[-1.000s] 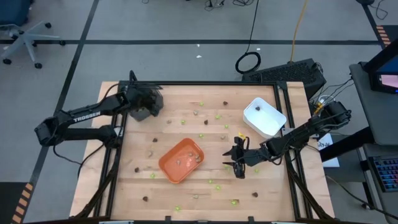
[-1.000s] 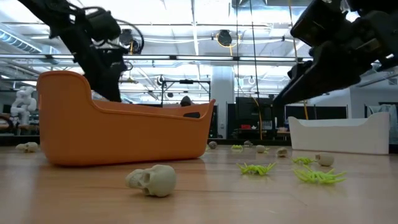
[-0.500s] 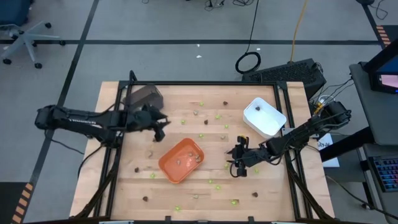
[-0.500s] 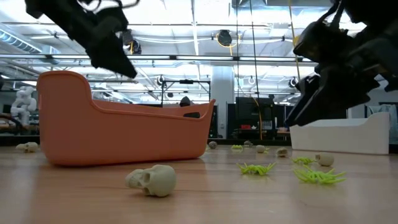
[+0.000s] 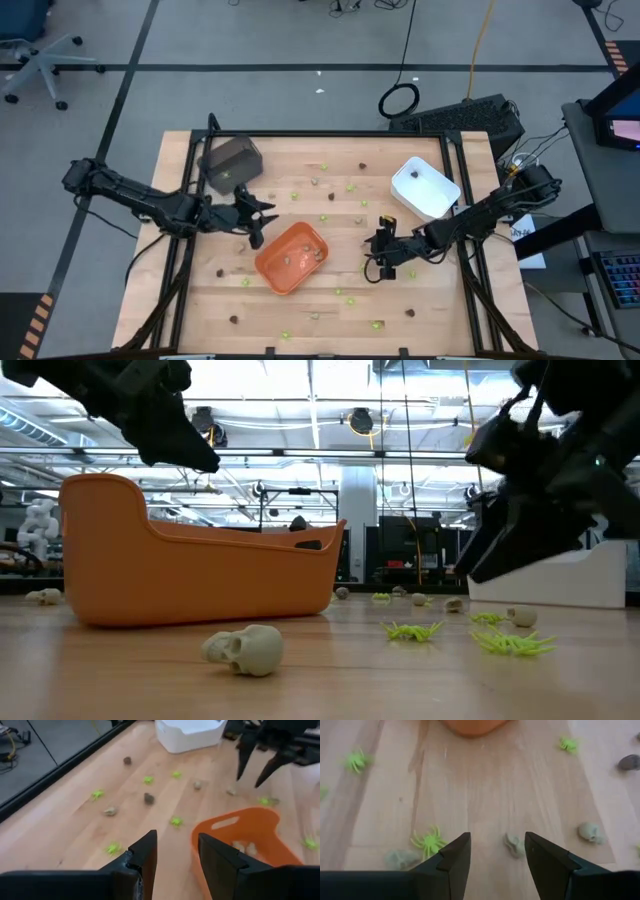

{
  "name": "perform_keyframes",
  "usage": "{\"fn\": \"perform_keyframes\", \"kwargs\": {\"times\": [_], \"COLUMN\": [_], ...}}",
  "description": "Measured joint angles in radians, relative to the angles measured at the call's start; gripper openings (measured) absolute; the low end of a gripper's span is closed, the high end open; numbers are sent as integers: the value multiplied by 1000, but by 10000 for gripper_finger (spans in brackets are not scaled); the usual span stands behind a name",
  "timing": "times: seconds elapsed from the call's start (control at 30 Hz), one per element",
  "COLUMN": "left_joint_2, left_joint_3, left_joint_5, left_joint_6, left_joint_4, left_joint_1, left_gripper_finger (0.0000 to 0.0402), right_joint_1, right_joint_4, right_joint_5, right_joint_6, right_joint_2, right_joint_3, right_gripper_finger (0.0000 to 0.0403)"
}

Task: Sort Halloween decoration
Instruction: Put the small white skull toy into the orange bin

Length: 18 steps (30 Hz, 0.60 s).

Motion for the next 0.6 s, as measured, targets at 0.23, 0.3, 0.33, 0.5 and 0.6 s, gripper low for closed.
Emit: {"fn": "perform_keyframes", "kwargs": {"times": [0.23, 0.3, 0.33, 0.5, 0.6], "left_joint_2": [50, 61, 67, 93, 107], "left_joint_3": [-9, -9, -9, -9, -9], "left_joint_5": [-33, -34, -35, -44, -49], "left_joint_6": [-2, -2, -2, -7, -27], "left_joint_4": [50, 68, 74, 107, 107], "left_joint_1": [-58, -69, -72, -91, -105], "left_gripper_finger": [144, 144, 144, 144, 144], "right_joint_1": [-40, -54, -62, -106, -119], "right_joint_4": [9, 10, 16, 74, 85], "right_joint_5": [-15, -20, -21, -107, -128], "right_joint_6": [-22, -37, -47, -86, -67], "right_joint_2": [36, 37, 37, 69, 81], "right_joint_3": [0, 0, 0, 0, 0], "right_gripper_finger": [174, 174, 174, 174, 174]}}
